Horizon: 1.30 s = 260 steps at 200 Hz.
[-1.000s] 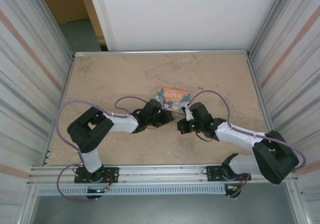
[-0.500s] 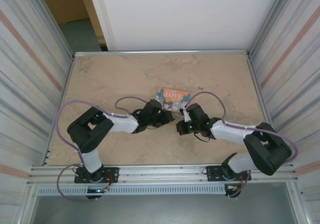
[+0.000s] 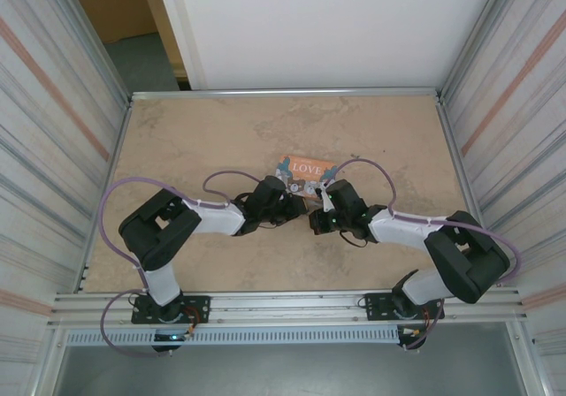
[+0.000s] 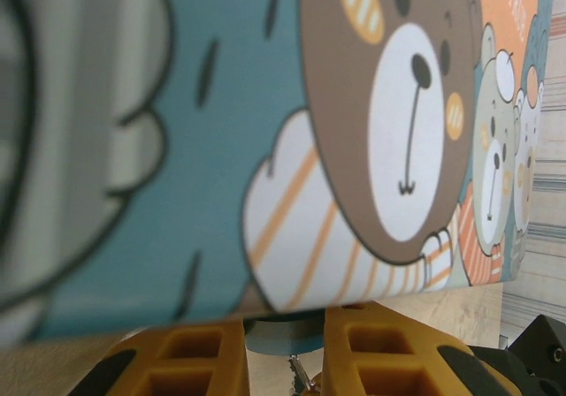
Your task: Unlock the padlock with the key
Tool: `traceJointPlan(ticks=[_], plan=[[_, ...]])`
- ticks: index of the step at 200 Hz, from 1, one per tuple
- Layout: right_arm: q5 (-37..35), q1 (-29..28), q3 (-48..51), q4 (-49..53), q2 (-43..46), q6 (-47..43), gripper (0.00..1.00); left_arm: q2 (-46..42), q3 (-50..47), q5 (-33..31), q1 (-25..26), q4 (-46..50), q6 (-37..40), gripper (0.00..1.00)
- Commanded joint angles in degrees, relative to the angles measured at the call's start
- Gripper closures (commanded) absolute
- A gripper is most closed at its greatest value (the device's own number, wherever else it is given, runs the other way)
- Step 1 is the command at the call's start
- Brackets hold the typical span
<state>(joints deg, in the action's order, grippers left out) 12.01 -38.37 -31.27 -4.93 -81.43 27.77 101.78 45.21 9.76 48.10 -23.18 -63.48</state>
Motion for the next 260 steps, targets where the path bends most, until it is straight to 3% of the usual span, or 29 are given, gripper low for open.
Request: traceJointPlan(ticks=[1,127,260], plan=[[-0.9,0.2,-1.8,-0.7,-0.8,-1.8,1.00,-2.7,-0.7,-0.1,0.4,0.1,-0.5,0.89],[-1.7,1.0,-2.6,-0.8,-1.3,-2.3,1.00,-3.1,-0.9,-0.2,0.4,0.3,-0.3,0.90],[1.7,1.6,-1.3,-8.5,0.1,-2.5,1.00,-2.8,-0.5,0.3,0.4,0.2,-0.5,0.90]])
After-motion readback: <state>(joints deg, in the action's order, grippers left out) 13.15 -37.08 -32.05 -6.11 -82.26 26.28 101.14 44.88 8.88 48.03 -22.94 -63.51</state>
